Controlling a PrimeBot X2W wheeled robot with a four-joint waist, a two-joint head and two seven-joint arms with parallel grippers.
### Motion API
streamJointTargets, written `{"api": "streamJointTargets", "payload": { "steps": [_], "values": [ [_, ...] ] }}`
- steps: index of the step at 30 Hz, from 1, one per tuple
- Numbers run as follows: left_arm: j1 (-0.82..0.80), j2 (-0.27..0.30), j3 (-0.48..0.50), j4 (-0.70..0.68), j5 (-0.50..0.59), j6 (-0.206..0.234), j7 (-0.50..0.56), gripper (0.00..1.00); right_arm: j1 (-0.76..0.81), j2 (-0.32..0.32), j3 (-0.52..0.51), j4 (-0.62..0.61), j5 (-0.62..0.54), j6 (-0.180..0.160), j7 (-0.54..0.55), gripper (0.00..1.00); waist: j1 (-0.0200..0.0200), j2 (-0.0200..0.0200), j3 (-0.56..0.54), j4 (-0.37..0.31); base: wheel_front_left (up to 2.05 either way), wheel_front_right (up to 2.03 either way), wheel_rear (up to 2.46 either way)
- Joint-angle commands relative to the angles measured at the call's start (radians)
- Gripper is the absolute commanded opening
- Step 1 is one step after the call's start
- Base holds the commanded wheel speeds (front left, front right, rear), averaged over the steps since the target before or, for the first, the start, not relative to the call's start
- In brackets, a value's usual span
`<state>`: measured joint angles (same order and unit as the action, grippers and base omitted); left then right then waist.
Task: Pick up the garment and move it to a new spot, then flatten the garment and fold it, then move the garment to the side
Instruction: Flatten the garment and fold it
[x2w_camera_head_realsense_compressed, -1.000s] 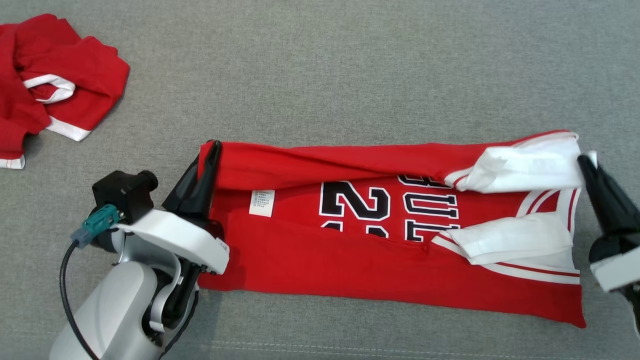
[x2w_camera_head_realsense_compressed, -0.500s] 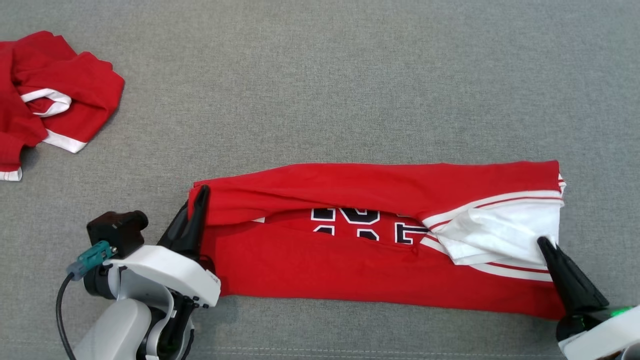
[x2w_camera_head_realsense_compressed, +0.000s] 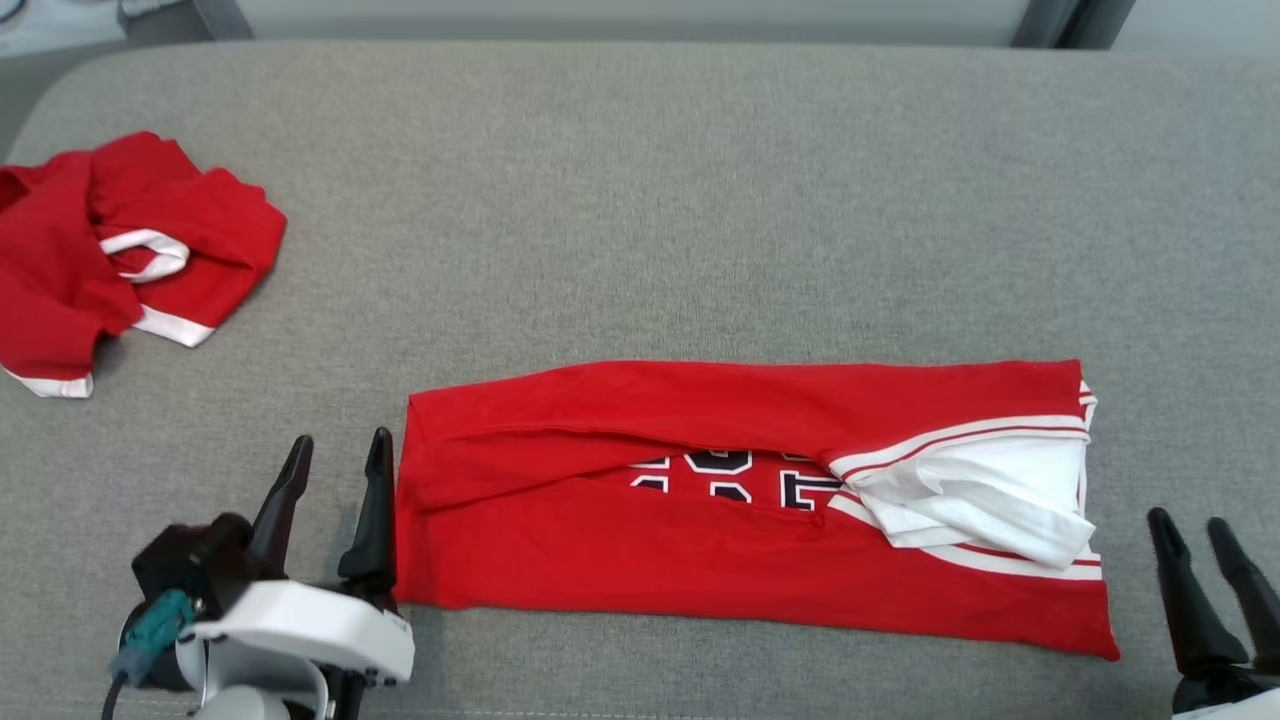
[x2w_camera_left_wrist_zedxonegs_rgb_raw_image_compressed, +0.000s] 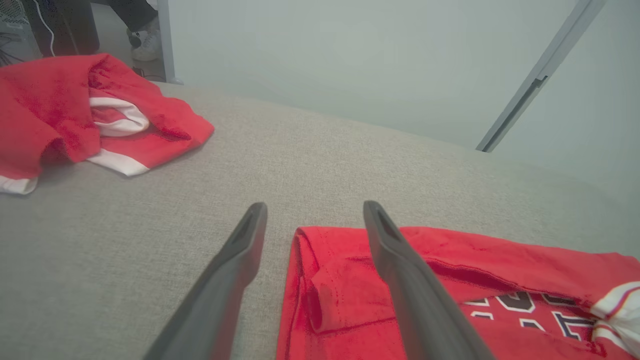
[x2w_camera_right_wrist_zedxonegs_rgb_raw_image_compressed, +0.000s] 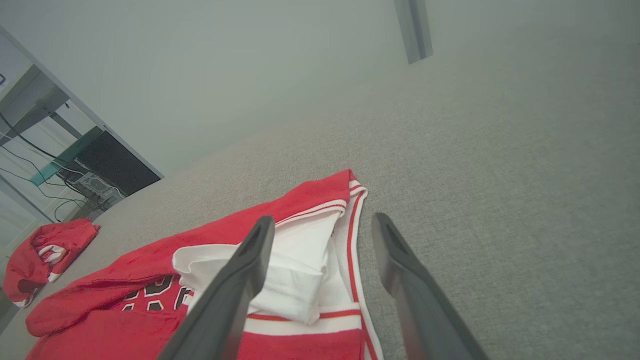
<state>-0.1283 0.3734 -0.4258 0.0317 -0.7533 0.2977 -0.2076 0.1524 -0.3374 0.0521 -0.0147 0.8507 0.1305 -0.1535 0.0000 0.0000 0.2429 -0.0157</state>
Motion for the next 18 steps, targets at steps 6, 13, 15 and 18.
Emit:
{"api": "streamJointTargets", "payload": {
  "steps": [6,13,15,18],
  "values": [
    [0.061,0.058,-0.009,-0.145,0.113,0.095,-0.003,1.0,-0.057,0.016,-0.089,0.057,-0.245,0.0,-0.074,1.0,0.0,0.0,-0.077,0.008,0.0,0.0,0.0],
    [0.127,0.074,-0.041,-0.218,0.18,0.16,-0.005,1.0,-0.035,0.083,-0.157,0.072,-0.492,0.0,-0.102,1.0,0.0,0.0,-0.125,0.025,0.0,0.0,0.0],
    [0.146,0.077,-0.043,-0.223,0.18,0.164,-0.005,1.0,-0.011,0.104,-0.164,0.066,-0.533,0.0,-0.104,1.0,0.0,0.0,-0.138,0.026,0.0,0.0,0.0],
    [0.159,0.077,-0.043,-0.219,0.173,0.162,-0.008,1.0,0.016,0.132,-0.164,0.054,-0.572,0.0,-0.106,1.0,0.0,0.0,-0.147,0.023,0.0,0.0,0.0]
  ]
}}
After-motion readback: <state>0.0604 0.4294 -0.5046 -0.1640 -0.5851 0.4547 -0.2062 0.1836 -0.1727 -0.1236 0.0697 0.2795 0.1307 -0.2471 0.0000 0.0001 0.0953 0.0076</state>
